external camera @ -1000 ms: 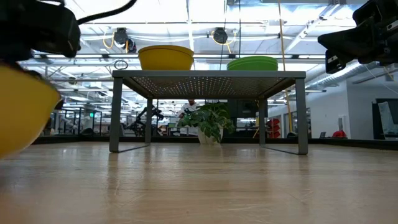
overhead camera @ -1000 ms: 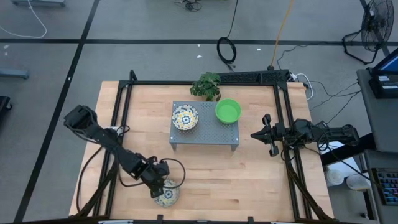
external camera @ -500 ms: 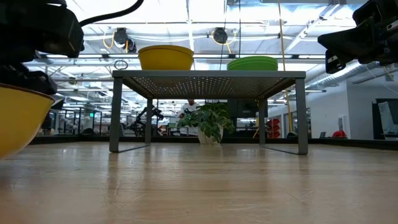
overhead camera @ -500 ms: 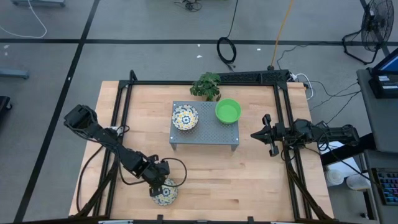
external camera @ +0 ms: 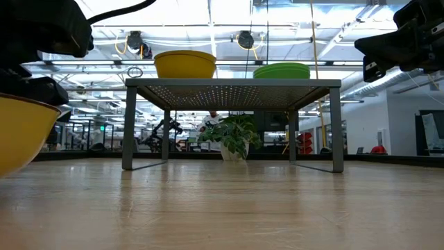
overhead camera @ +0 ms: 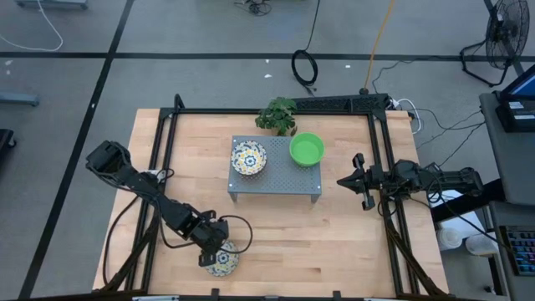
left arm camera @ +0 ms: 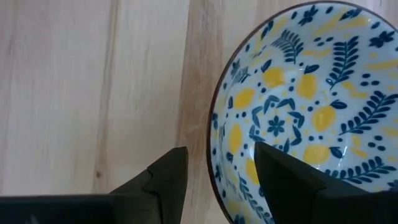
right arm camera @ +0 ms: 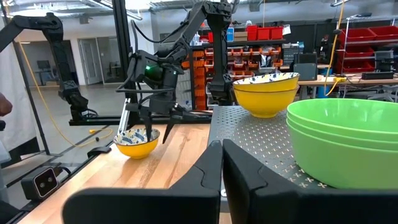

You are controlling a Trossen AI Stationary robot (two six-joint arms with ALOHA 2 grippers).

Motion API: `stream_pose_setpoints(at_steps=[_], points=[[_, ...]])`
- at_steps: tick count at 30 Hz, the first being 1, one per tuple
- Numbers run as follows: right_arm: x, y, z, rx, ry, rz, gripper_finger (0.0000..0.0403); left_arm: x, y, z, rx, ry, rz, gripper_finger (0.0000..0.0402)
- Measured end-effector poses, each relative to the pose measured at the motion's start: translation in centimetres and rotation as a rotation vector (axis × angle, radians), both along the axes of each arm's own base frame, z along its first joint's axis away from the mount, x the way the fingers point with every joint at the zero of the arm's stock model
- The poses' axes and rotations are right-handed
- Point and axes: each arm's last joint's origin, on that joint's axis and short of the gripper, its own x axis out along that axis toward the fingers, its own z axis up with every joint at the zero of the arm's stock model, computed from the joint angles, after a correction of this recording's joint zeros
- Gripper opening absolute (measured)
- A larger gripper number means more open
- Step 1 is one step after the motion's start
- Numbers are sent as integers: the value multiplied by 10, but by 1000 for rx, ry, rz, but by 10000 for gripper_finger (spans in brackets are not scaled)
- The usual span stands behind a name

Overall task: Pick & Place Mini bowls
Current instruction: Stack the yellow bowl on the yellow bowl on the shelf

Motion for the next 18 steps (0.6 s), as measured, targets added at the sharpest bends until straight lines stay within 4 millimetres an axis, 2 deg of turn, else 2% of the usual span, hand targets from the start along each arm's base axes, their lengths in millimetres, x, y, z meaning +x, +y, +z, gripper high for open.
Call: stream_pose_setpoints(at_steps=[18], points=[[0,0,0,0,0,0,0,0,0,0,16,-7,-34,186]])
